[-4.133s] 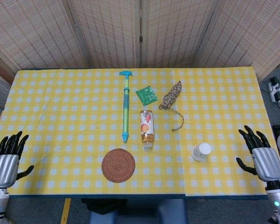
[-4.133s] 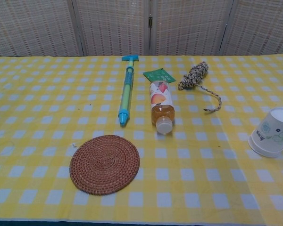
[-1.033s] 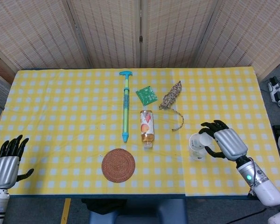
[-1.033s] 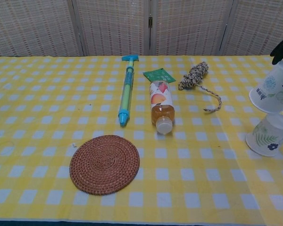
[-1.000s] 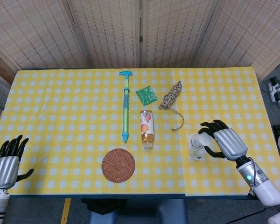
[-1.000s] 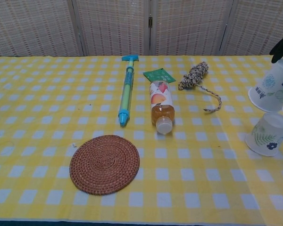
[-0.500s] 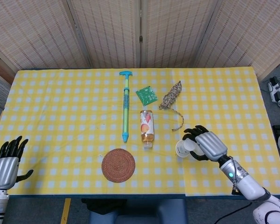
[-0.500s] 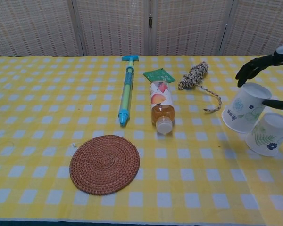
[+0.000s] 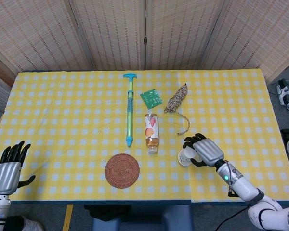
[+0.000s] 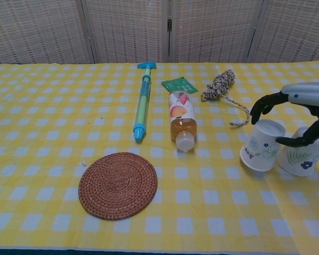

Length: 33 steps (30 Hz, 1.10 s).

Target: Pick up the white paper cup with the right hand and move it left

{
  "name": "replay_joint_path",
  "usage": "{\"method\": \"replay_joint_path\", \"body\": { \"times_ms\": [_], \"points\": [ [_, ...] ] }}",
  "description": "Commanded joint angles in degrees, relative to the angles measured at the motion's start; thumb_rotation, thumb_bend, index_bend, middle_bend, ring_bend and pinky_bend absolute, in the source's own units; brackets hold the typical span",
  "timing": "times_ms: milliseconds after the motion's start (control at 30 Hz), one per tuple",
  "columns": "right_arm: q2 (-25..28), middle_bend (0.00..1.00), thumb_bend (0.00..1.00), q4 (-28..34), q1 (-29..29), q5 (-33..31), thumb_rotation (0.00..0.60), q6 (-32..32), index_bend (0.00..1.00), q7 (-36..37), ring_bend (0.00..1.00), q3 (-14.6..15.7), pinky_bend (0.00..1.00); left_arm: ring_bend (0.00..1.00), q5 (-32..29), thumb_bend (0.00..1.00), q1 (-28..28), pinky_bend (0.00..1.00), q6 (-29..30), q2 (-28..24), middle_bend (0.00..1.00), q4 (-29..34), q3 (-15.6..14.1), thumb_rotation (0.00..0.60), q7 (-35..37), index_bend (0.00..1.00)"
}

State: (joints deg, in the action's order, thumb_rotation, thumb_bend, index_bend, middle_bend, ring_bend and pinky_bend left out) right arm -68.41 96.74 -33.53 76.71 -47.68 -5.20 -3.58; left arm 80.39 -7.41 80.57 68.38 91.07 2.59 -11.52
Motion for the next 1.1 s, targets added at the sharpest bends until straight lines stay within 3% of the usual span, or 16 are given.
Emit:
{"method": "replay_joint_path", "body": {
  "times_ms": [33,467,600,800,967,1100],
  "points": [
    [-0.36,0.21,0.45,-0.34,-0.19,-0.52,0.6,0.25,0.43,-0.41,0.19,0.21,0.11,0.0,-0.07,0.22,-0.02,0.0,-0.1,0.12,0.0,-0.18,-0.01,0.6,0.09,0.03],
    [-1.43,0.21,0.44,-1.4,-0.54,-1.72,0.6,0.01,0.42,-2.64,0.18,1.1,0.11,0.0,-0.07,0.22,-0.26,0.0,-0.72,0.8,0.0,-0.82,-0.21,0.6,0.32,0.03],
    [-1.41,0.18,0.45,-1.49,-0.48,-1.68,0.6,-0.33,0.34,-3.03,0.15,1.36,0.11,0.0,-0.17,0.22,-0.31,0.0,-0.81,0.91,0.0,-0.89,-0.18,0.6,0.29,0.03],
    [-0.33,0.11,0.45,-0.67,0.3,-0.48,0.6,-1.54,0.11,-2.19,0.1,2.09,0.1,0.0,-0.43,0.22,-0.38,0.0,-1.0,1.1,0.0,-1.0,-0.13,0.6,0.24,0.03],
    [1.08,0.08,0.44,0.07,1.75,0.64,0.6,-4.37,0.06,-0.95,0.11,2.15,0.09,0.0,-0.71,0.22,-0.52,0.0,-1.32,1.13,0.0,-1.03,-0.05,0.6,0.04,0.03],
    [3.62,0.08,0.45,0.95,5.74,1.48,0.6,-12.09,0.05,2.38,0.12,1.22,0.09,0.0,-0.68,0.22,-0.83,0.0,-1.27,1.21,0.0,-0.87,0.28,0.6,-0.2,0.03]
  ]
}}
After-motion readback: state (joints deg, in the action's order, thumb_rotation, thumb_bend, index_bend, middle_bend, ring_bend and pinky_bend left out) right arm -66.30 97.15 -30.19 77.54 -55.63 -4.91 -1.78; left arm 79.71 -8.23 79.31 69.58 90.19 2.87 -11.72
